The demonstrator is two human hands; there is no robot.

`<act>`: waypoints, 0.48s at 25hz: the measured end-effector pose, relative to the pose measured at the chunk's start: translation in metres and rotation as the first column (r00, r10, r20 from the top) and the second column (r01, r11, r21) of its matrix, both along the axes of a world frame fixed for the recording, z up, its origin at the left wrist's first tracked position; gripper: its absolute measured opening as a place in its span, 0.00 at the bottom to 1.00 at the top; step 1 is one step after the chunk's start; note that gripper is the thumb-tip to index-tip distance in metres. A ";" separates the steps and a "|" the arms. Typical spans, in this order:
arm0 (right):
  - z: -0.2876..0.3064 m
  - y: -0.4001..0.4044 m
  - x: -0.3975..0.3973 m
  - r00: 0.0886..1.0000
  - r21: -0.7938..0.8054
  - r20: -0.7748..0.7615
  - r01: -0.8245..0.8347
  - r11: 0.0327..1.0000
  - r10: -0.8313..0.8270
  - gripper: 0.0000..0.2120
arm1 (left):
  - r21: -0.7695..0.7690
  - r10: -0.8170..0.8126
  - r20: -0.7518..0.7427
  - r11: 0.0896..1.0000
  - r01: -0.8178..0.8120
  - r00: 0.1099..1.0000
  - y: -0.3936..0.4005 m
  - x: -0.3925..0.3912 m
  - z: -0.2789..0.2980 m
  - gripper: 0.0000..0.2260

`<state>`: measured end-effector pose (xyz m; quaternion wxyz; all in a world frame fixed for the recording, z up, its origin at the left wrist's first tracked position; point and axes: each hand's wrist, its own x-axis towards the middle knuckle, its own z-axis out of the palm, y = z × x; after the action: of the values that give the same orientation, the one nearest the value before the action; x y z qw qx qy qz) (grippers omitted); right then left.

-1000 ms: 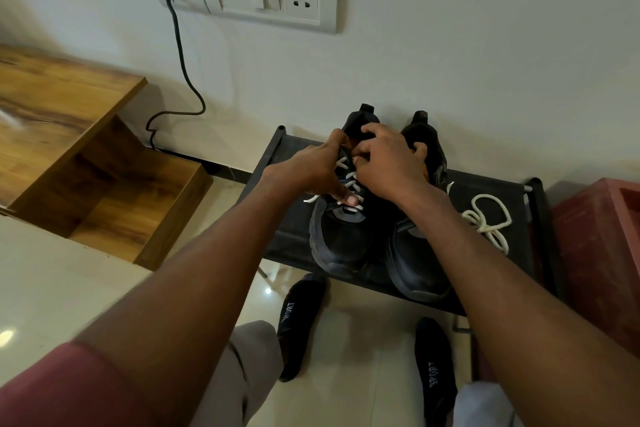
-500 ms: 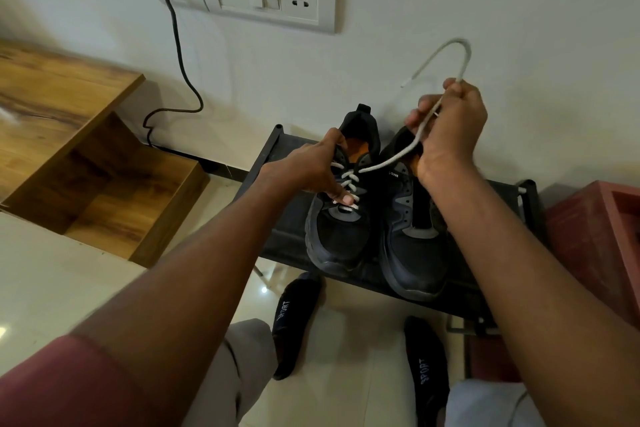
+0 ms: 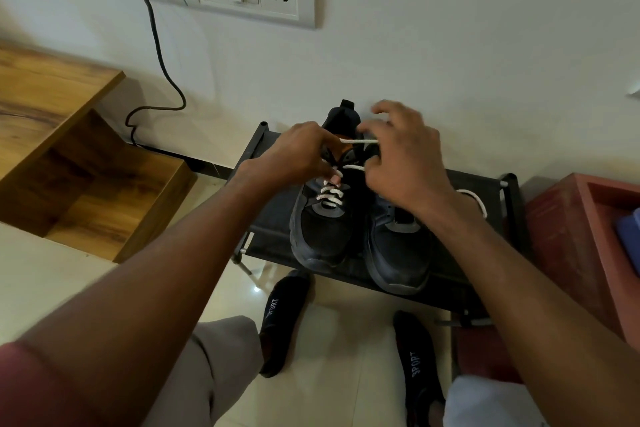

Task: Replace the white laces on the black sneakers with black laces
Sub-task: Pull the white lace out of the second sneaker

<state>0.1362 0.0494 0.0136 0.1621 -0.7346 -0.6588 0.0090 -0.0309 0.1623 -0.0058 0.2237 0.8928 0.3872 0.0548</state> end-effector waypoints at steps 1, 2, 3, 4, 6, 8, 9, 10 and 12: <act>-0.005 -0.003 -0.006 0.995 -0.072 0.008 -0.102 0.992 0.103 0.30 | -0.010 -0.002 0.013 1.000 0.002 1.000 0.001 0.002 -0.002 0.17; -0.011 -0.005 -0.011 0.989 -0.181 0.021 -0.142 0.973 0.148 0.37 | -0.018 -0.007 0.016 1.000 0.007 1.000 0.002 0.004 -0.002 0.14; -0.018 -0.005 -0.013 0.988 -0.274 0.034 -0.136 0.952 0.151 0.44 | -0.030 -0.014 0.015 0.999 0.014 1.000 0.002 0.006 -0.003 0.11; -0.025 -0.005 -0.014 0.990 -0.321 0.047 -0.108 0.941 0.130 0.49 | -0.045 -0.019 0.015 0.999 0.019 1.000 0.003 0.007 -0.003 0.10; -0.029 -0.003 -0.012 0.996 -0.308 0.036 -0.066 0.949 0.081 0.54 | -0.115 -0.022 0.051 0.993 0.027 0.998 0.007 0.006 -0.008 0.10; -0.029 0.000 -0.011 0.998 -0.276 0.031 -0.038 0.960 0.048 0.54 | -0.245 -0.015 0.179 0.968 0.059 0.984 0.011 0.002 -0.018 0.11; -0.029 0.000 -0.011 0.999 -0.273 0.033 -0.026 0.962 0.037 0.55 | -0.303 -0.004 0.261 0.949 0.086 0.965 0.013 -0.002 -0.023 0.10; -0.029 0.001 -0.012 0.999 -0.274 0.034 -0.019 0.962 0.030 0.55 | -0.356 0.014 0.341 0.927 0.115 0.940 0.015 -0.005 -0.026 0.09; -0.030 0.002 -0.014 0.999 -0.276 0.030 -0.015 0.961 0.025 0.55 | -0.450 0.066 0.442 0.879 0.158 0.895 0.013 -0.010 -0.030 0.06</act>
<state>0.1224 0.0513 -0.0164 0.0471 -0.7434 -0.6611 0.0902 -0.0413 0.1756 -0.0353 0.5191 0.7832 0.3052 0.1550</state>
